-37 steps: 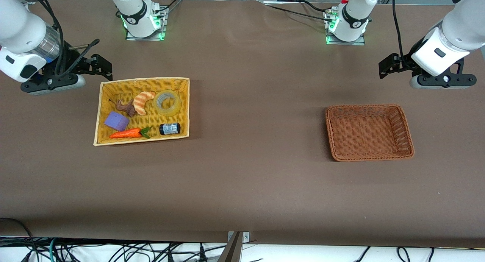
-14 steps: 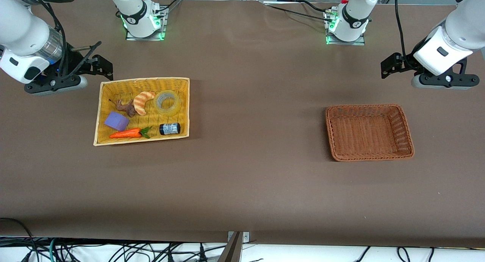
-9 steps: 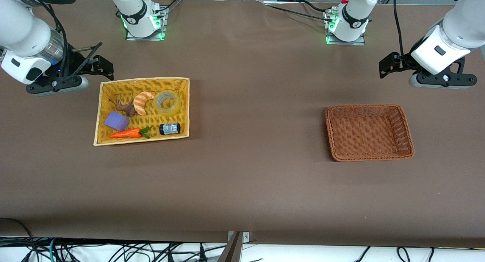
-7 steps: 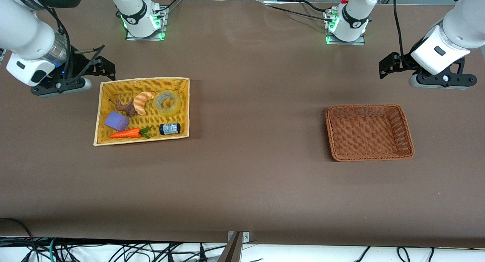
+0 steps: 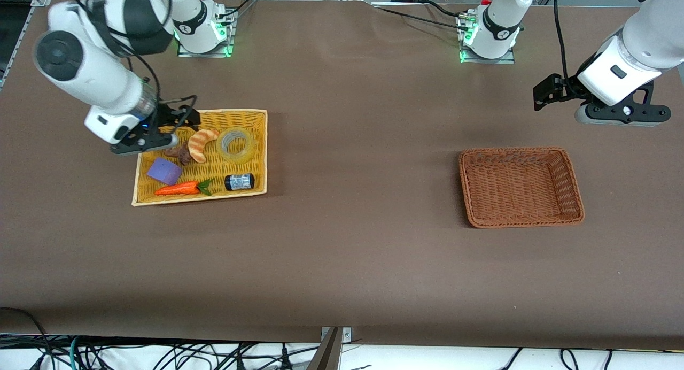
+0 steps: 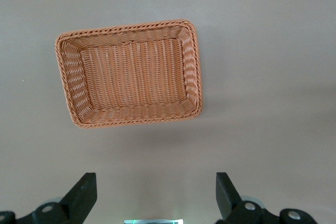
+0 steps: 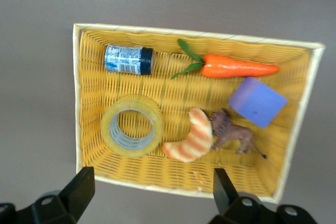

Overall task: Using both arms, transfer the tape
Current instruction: 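Reach the right gripper into the yellow basket and grasp the tape roll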

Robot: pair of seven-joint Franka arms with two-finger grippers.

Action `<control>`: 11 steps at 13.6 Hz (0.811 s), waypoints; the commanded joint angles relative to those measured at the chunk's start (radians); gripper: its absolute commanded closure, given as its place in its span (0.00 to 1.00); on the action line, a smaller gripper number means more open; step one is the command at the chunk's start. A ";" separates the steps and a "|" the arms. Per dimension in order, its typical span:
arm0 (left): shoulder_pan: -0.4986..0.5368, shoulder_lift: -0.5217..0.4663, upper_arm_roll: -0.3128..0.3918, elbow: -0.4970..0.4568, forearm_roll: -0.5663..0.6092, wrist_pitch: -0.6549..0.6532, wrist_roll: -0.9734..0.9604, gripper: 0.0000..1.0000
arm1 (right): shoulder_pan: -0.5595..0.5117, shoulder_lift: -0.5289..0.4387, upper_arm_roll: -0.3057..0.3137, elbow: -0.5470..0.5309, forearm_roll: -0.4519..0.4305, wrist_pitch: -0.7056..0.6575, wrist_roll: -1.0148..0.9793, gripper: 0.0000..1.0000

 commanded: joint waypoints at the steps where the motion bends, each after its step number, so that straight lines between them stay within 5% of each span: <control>1: 0.000 0.019 -0.006 0.038 0.026 -0.017 0.009 0.00 | -0.010 -0.008 0.023 -0.127 -0.008 0.152 0.024 0.00; 11: 0.000 0.019 -0.006 0.038 0.026 -0.017 0.009 0.00 | -0.006 0.126 0.029 -0.351 -0.008 0.507 0.025 0.00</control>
